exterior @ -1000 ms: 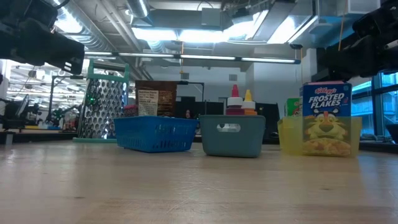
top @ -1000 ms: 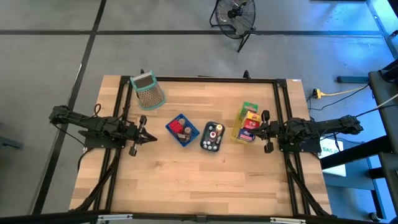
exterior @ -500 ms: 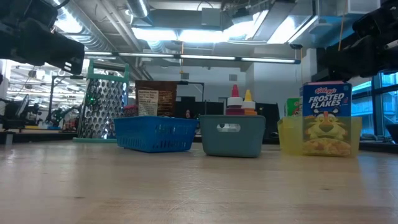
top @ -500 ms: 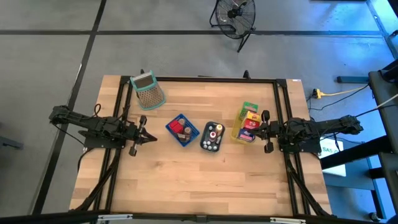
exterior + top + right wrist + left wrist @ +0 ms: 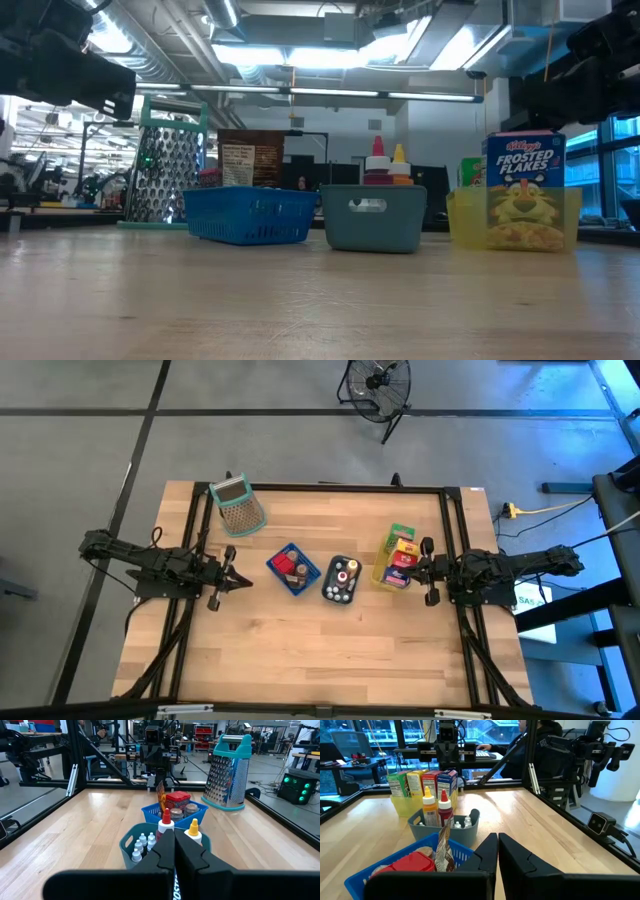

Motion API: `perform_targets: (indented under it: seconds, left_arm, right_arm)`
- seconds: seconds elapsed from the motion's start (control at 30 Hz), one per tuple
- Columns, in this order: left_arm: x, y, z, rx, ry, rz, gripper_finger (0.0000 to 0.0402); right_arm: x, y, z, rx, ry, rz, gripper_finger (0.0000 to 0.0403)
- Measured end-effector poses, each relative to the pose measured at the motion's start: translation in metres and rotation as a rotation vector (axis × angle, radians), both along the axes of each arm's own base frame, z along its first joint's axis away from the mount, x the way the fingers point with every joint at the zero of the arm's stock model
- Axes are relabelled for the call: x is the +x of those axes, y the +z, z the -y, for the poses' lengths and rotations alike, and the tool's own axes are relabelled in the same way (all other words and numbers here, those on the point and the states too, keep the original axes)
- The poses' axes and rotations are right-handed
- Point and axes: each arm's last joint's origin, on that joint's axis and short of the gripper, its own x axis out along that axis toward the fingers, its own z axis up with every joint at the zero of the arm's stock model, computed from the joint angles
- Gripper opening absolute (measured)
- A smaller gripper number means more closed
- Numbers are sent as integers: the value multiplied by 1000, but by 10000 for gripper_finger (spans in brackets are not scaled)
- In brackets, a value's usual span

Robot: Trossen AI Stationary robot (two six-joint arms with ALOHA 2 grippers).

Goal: Pick & Place Kitchen Items
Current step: Return to Home Position

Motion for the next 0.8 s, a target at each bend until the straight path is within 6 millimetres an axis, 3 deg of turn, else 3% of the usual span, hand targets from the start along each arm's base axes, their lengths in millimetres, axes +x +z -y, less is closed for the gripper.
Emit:
perform_targets:
  seconds: [0.8]
  left_arm:
    - [0,0,0,0,0,0,8]
  right_arm:
    - [0,0,0,0,0,0,3]
